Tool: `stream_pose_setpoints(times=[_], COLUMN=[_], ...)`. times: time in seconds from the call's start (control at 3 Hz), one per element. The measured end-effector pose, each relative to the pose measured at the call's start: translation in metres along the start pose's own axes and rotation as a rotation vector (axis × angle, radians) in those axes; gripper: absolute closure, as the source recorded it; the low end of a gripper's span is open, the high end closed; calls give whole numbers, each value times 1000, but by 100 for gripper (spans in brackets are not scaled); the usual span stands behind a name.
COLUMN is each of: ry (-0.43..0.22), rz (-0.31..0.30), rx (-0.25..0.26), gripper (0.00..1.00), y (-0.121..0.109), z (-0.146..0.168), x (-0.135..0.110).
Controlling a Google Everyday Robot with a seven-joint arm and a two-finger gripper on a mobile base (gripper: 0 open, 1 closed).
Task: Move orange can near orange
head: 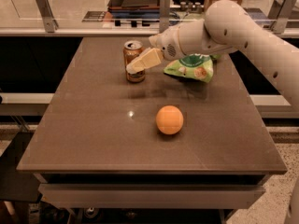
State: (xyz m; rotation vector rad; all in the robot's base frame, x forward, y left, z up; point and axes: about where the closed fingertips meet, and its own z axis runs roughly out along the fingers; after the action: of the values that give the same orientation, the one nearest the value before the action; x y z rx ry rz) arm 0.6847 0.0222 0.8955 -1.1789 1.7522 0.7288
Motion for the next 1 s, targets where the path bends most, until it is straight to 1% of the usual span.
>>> stream_pose_setpoints(times=[0.33, 1.0], ry=[-5, -8], rz=[-9, -32], rx=[-20, -39], gripper=[0, 0], y=[9, 20], z=[9, 21], x=[-6, -10])
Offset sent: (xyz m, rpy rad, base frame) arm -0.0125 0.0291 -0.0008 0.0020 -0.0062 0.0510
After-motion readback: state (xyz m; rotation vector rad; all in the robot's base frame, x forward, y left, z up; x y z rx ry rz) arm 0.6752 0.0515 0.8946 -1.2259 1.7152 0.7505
